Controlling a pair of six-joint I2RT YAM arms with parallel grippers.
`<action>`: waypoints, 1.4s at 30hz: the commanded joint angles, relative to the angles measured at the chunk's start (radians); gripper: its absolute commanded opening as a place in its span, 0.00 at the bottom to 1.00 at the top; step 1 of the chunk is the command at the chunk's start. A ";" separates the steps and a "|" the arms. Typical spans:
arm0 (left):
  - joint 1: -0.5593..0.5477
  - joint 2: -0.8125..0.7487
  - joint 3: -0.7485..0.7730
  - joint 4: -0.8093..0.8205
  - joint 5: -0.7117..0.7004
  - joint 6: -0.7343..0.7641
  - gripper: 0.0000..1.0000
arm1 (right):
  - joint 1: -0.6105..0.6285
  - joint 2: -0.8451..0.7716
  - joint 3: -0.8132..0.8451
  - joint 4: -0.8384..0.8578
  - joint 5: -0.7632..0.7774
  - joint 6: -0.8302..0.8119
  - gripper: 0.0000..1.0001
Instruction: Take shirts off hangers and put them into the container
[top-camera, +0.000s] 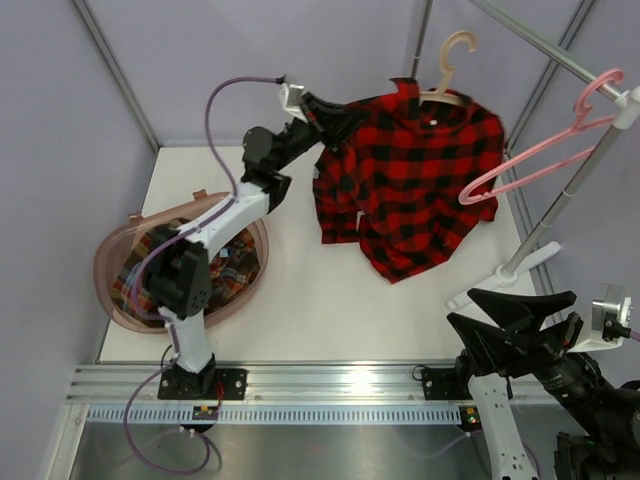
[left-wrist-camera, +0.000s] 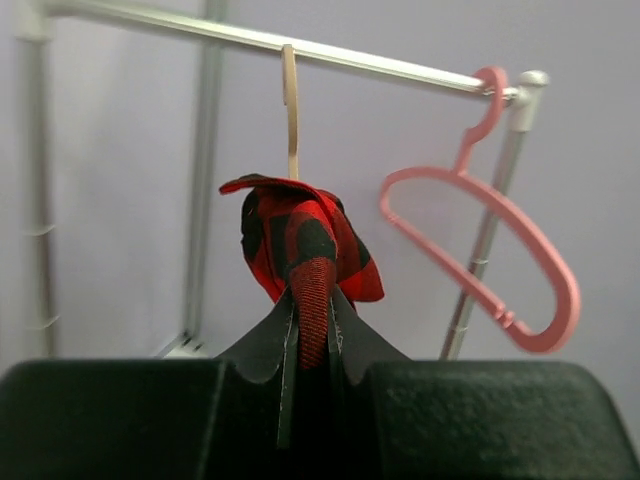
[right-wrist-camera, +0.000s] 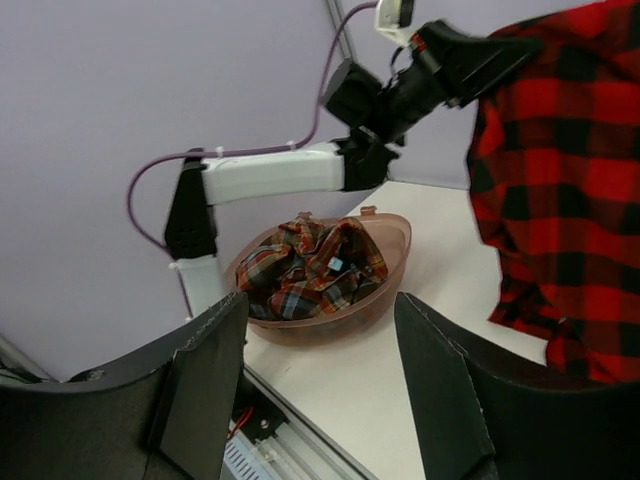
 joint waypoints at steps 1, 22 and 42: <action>0.055 -0.247 -0.150 -0.052 -0.086 0.091 0.00 | -0.007 0.075 0.021 0.049 0.082 -0.048 0.70; -0.062 -0.898 -0.418 -0.808 -0.163 0.125 0.00 | -0.005 0.586 0.145 0.282 0.087 -0.151 0.61; -0.206 -0.857 -0.353 -0.818 -0.180 0.136 0.00 | 0.071 0.672 0.009 0.437 0.007 -0.048 0.68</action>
